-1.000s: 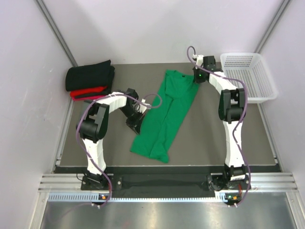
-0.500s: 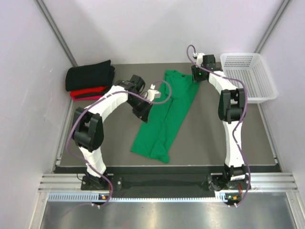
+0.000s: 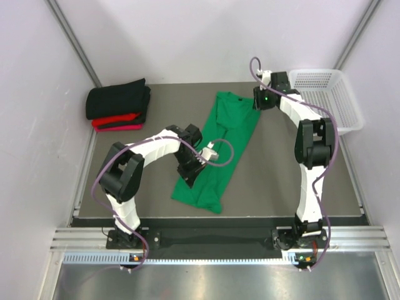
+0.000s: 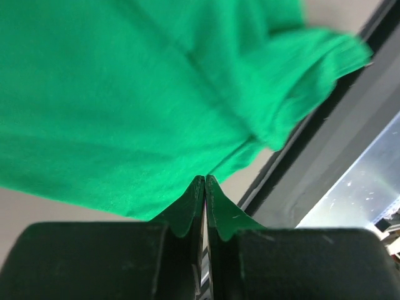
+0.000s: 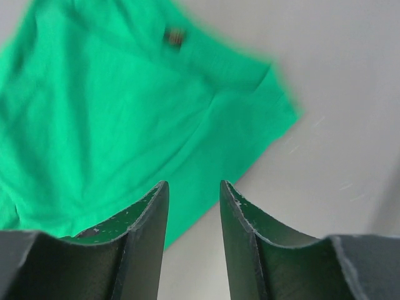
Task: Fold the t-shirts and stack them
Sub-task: Fold the tshirt
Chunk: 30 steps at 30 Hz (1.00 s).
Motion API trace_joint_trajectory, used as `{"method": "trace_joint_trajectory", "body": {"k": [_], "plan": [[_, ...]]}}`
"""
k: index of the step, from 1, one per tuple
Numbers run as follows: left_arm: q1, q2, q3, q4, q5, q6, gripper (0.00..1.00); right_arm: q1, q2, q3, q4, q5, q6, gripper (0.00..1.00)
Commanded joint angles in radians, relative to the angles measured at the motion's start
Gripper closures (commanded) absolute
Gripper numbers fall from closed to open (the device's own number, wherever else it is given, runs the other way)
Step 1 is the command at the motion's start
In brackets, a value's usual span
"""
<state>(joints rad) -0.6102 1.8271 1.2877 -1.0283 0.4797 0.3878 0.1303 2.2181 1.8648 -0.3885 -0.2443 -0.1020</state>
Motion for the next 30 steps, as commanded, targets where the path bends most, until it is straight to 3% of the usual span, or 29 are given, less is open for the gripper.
{"method": "trace_joint_trajectory", "body": {"k": [1, 7, 11, 19, 30], "plan": [[0.004, -0.022, -0.063, 0.062, -0.027, 0.020, 0.93, 0.009, 0.009, -0.045, -0.038, -0.072, 0.041, 0.61], [-0.006, 0.017, -0.128, 0.120, -0.033, -0.010, 0.93, 0.048, 0.089, 0.031, -0.098, 0.017, -0.022, 0.61], [-0.019, 0.037, -0.149, 0.146, -0.021, -0.021, 0.93, 0.091, 0.202, 0.227, -0.245, 0.117, -0.160, 0.62], [-0.072, 0.107, -0.142, 0.172, -0.023, -0.036, 0.93, 0.127, 0.417, 0.528, -0.403, 0.163, -0.228, 0.65], [-0.155, 0.248, 0.048, 0.102, 0.066, -0.076, 0.94, 0.134, 0.465, 0.606, -0.314, 0.238, -0.300, 0.65]]}}
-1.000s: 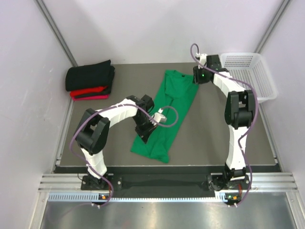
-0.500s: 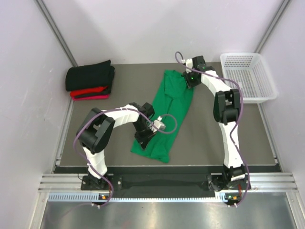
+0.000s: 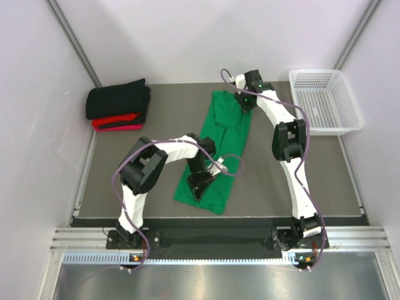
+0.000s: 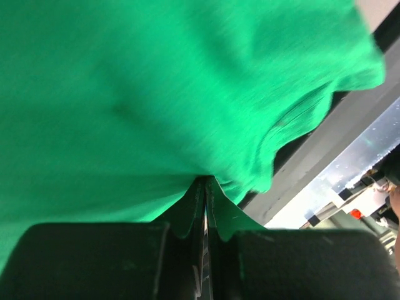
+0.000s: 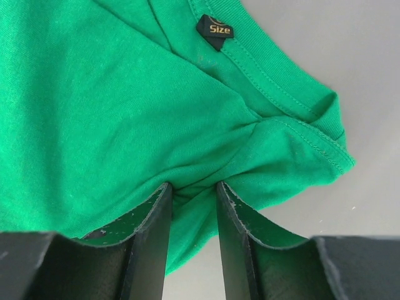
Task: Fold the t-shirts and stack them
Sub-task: Fold the tshirt
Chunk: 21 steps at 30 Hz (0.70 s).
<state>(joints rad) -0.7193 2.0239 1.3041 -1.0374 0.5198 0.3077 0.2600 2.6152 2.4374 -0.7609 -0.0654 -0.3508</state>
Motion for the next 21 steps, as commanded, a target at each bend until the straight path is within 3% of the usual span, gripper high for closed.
{"method": "trace_joint_trajectory", "body": {"k": [1, 8, 12, 18, 21], "plan": [[-0.058, 0.071, 0.061, 0.105, 0.032, 0.001, 0.94, 0.004, 0.072, 0.037, 0.073, 0.059, -0.054, 0.65], [-0.085, 0.162, 0.165, 0.088, 0.025, -0.016, 0.96, -0.002, 0.075, 0.058, 0.118, 0.099, -0.057, 0.65], [-0.083, 0.101, 0.181, 0.074, -0.044, -0.007, 0.98, -0.019, -0.032, -0.015, 0.103, 0.108, -0.028, 0.60], [-0.072, -0.112, 0.288, -0.160, -0.113, 0.057, 0.95, -0.031, -0.404, -0.271, 0.080, 0.069, 0.107, 0.50], [-0.063, -0.218, 0.336, -0.246, -0.148, 0.083, 0.92, -0.031, -0.631, -0.525, 0.066, -0.101, 0.254, 0.47]]}}
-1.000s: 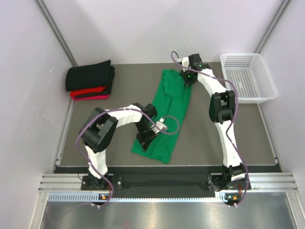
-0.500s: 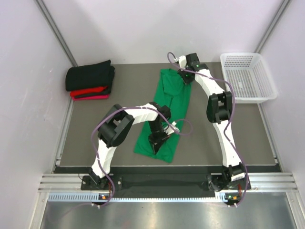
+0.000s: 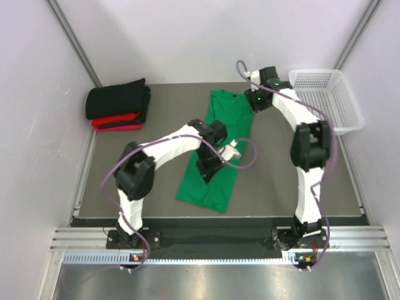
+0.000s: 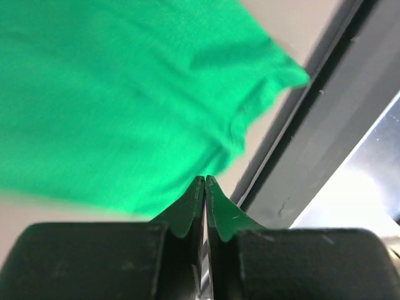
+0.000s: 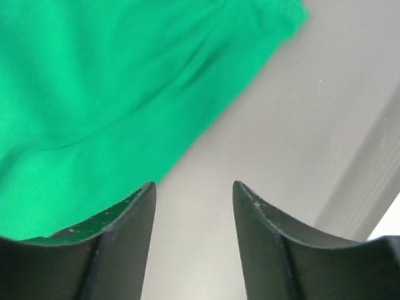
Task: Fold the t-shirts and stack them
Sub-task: Fold the tshirt
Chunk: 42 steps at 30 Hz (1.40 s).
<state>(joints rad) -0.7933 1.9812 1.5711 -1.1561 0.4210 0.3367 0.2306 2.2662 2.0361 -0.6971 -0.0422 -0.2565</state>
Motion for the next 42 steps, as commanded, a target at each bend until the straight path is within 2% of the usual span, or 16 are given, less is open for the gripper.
{"method": "trace_joint_trajectory", "body": {"k": [1, 2, 4, 5, 6, 7, 9, 10, 12, 16, 23, 28, 35, 39, 42], "plan": [[0.016, -0.200, 0.070, -0.128, -0.063, 0.044, 0.92, -0.002, -0.394, -0.283, 0.014, -0.215, 0.207, 0.45], [0.025, -0.229, 0.064, -0.117, -0.091, 0.024, 0.91, -0.001, -0.442, -0.363, 0.022, -0.269, 0.318, 0.43], [0.089, -0.306, 0.020, -0.036, -0.105, -0.064, 0.86, 0.001, -0.573, -0.535, 0.066, -0.397, 0.431, 0.37], [0.120, -0.327, 0.000, -0.004, -0.106, -0.099, 0.81, 0.006, -0.609, -0.698, 0.079, -0.427, 0.535, 0.36], [0.156, -0.350, -0.043, 0.021, -0.088, -0.131, 0.73, 0.042, -0.638, -0.770, 0.091, -0.455, 0.557, 0.36], [0.240, -0.352, -0.065, 0.060, -0.070, -0.199, 0.72, 0.068, -0.692, -0.897, 0.131, -0.511, 0.566, 0.37], [0.339, -0.355, -0.117, 0.107, 0.048, -0.266, 0.70, 0.137, -0.740, -1.012, 0.175, -0.556, 0.643, 0.38], [0.432, -0.361, -0.191, 0.143, 0.091, -0.333, 0.67, 0.157, -0.772, -1.065, 0.230, -0.609, 0.673, 0.38], [0.530, -0.383, -0.319, 0.266, 0.197, -0.472, 0.63, 0.232, -0.804, -1.189, 0.264, -0.628, 0.749, 0.39], [0.551, -0.369, -0.434, 0.363, 0.219, -0.544, 0.61, 0.289, -0.833, -1.355, 0.336, -0.647, 0.836, 0.41], [0.568, -0.328, -0.562, 0.424, 0.280, -0.584, 0.60, 0.308, -0.746, -1.444, 0.522, -0.674, 0.962, 0.43], [0.572, -0.280, -0.572, 0.415, 0.289, -0.573, 0.61, 0.363, -0.709, -1.455, 0.588, -0.677, 1.034, 0.46], [0.577, -0.242, -0.562, 0.377, 0.279, -0.561, 0.62, 0.475, -0.683, -1.430, 0.535, -0.645, 1.066, 0.47], [0.582, -0.232, -0.572, 0.335, 0.269, -0.553, 0.52, 0.498, -0.689, -1.423, 0.510, -0.624, 1.071, 0.47], [0.585, -0.228, -0.583, 0.309, 0.263, -0.538, 0.50, 0.503, -0.682, -1.413, 0.492, -0.610, 1.059, 0.48]]}}
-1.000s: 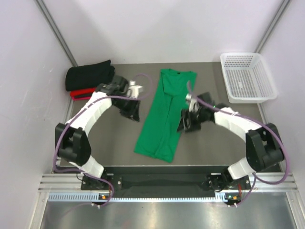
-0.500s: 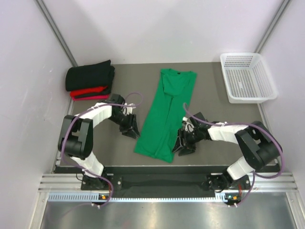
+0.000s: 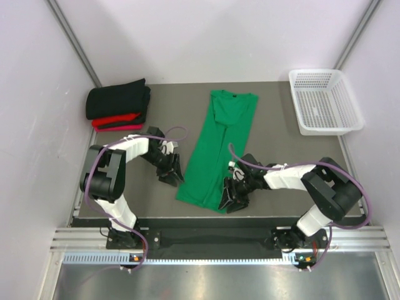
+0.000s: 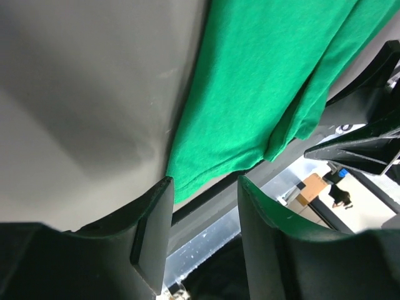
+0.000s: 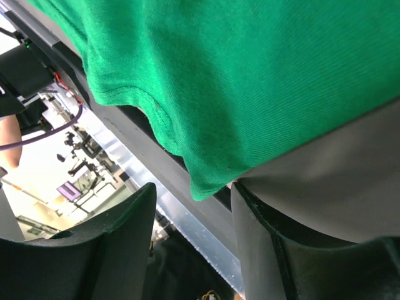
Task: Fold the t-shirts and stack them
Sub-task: Fold the tshirt
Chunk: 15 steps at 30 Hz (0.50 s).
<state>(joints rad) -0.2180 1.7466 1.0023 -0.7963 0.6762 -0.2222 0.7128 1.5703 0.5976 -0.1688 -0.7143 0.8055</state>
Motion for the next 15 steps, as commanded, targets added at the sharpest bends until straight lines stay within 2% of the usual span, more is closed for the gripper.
{"method": "trace_joint_trajectory", "body": {"k": [1, 9, 15], "plan": [[0.009, 0.007, -0.019, -0.052, 0.008, 0.021, 0.50, 0.020, 0.016, 0.028, -0.044, 0.067, -0.005, 0.48], [0.009, 0.004, -0.073, -0.055, 0.013, 0.021, 0.53, 0.014, 0.005, 0.039, -0.078, 0.085, -0.025, 0.51], [0.009, 0.010, -0.094, -0.040, 0.028, 0.004, 0.57, 0.004, 0.002, 0.024, -0.077, 0.090, -0.032, 0.58]]}}
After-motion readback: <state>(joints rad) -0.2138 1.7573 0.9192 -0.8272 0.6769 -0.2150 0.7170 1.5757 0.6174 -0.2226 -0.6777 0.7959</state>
